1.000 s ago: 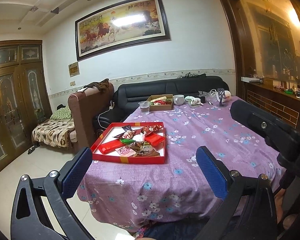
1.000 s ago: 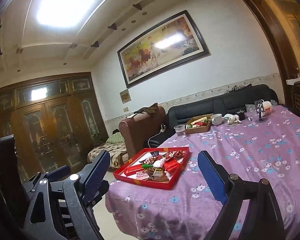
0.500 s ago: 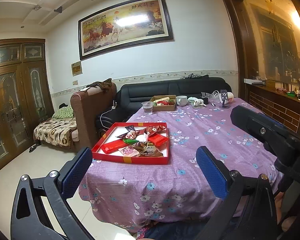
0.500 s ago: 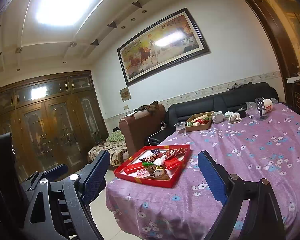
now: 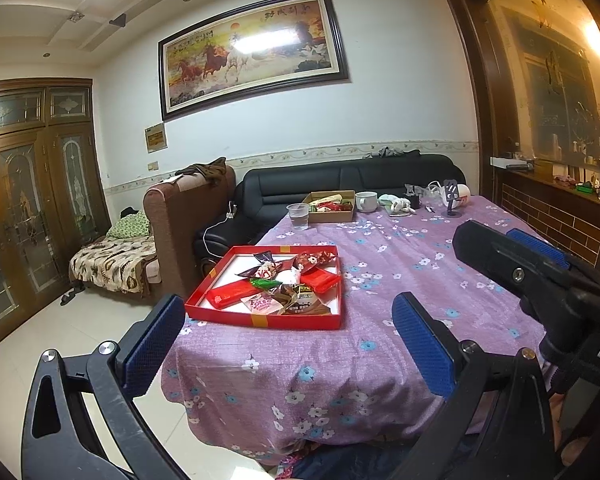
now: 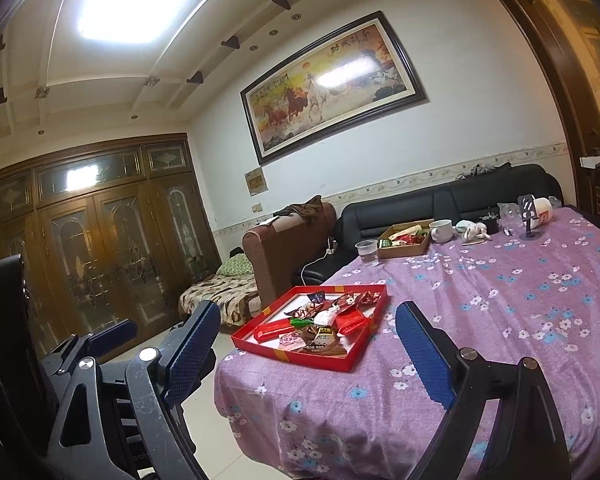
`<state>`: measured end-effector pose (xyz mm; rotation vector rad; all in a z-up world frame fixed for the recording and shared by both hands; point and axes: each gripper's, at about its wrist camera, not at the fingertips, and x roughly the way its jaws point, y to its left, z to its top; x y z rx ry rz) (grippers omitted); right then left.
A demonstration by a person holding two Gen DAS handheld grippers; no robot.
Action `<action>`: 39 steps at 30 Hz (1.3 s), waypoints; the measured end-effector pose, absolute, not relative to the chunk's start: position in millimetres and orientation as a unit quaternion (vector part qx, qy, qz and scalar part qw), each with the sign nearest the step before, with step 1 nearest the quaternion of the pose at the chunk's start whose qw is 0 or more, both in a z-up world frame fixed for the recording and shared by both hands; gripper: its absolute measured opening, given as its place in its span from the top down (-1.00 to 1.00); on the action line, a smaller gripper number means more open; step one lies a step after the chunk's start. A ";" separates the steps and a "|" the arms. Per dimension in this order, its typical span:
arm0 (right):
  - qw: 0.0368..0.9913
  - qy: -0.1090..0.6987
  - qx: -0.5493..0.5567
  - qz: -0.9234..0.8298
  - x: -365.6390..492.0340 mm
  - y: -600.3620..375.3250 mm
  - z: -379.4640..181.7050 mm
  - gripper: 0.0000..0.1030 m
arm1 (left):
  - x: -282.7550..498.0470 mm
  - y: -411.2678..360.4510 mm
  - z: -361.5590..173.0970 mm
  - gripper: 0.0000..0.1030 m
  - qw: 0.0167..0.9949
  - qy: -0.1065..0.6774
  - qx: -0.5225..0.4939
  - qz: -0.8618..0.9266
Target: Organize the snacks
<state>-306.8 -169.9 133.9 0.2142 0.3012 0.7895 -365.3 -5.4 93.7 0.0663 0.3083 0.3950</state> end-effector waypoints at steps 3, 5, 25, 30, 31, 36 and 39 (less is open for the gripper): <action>0.907 0.144 0.102 0.383 -307.7 -168.9 134.2 -0.76 | -365.2 -4.2 93.4 -1.00 0.968 0.153 0.032 0.196; 0.906 0.145 0.102 0.384 -306.6 -168.1 134.5 -0.76 | -365.2 -3.3 93.2 -1.00 0.968 0.152 0.032 0.198; 0.902 0.150 0.085 0.395 -306.4 -160.1 132.3 -0.76 | -365.6 0.7 90.8 -1.00 0.966 0.157 0.029 0.205; 0.901 0.154 0.080 0.399 -306.9 -157.3 131.6 -0.76 | -365.4 3.4 89.9 -1.00 0.965 0.161 0.026 0.204; 0.900 0.155 0.079 0.400 -306.5 -156.9 131.3 -0.76 | -365.3 4.3 90.3 -1.00 0.965 0.163 0.025 0.203; 0.897 0.157 0.078 0.406 -302.9 -151.7 131.4 -0.76 | -363.9 13.4 91.1 -1.00 0.963 0.166 0.023 0.211; 0.896 0.164 0.070 0.407 -295.0 -143.7 131.5 -0.76 | -361.0 22.9 88.4 -1.00 0.960 0.169 0.018 0.222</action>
